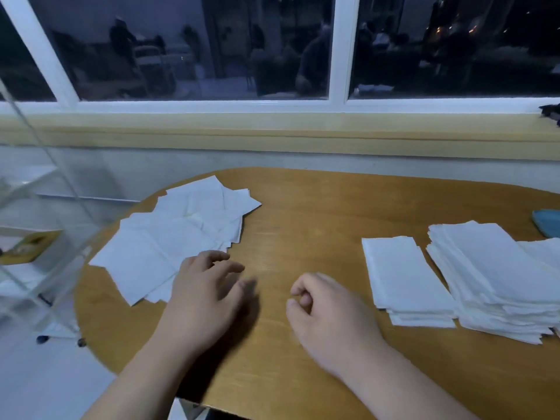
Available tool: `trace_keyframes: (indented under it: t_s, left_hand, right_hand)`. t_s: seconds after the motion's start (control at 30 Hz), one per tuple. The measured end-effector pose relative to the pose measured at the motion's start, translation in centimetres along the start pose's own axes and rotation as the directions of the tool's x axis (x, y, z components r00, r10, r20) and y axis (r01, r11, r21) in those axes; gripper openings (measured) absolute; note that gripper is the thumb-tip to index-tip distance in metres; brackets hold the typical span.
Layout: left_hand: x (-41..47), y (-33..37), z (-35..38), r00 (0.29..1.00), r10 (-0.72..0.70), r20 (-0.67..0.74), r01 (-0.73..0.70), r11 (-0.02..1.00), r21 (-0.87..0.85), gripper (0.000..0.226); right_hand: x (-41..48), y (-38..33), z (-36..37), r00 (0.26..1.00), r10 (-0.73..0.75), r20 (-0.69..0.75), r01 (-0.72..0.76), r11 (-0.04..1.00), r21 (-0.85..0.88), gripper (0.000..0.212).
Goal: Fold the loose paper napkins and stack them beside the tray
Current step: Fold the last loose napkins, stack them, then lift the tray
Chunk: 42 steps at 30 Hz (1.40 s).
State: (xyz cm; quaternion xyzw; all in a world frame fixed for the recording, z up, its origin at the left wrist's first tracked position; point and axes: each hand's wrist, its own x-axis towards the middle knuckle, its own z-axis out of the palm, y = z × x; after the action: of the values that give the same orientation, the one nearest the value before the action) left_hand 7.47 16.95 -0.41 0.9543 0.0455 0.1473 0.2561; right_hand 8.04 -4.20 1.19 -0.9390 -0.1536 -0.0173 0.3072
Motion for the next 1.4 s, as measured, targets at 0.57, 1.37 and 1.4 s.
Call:
trace_keyframes:
  t_s: [0.57,1.37,1.4]
  left_hand:
    - [-1.1,-8.5,-1.8,0.929,-0.190,-0.318,0.260,0.945,0.197,0.065]
    - [-1.8,-8.5,-3.0,0.979,0.004,-0.203,0.011,0.998,0.069,0.065]
    - [-2.1,-8.4,-3.0,0.985,0.060,-0.161,-0.049,0.996,0.073,0.062]
  right_hand:
    - [12.9,-10.7,12.7,0.974,-0.186,0.127,0.205,0.966,-0.160,0.051]
    - [10.7,-7.2,9.4,0.976,-0.197,-0.097,0.211,0.964,0.164,0.016]
    - [10.0,-6.2,8.4,0.975,-0.205,-0.083,0.216,0.962,0.169,0.016]
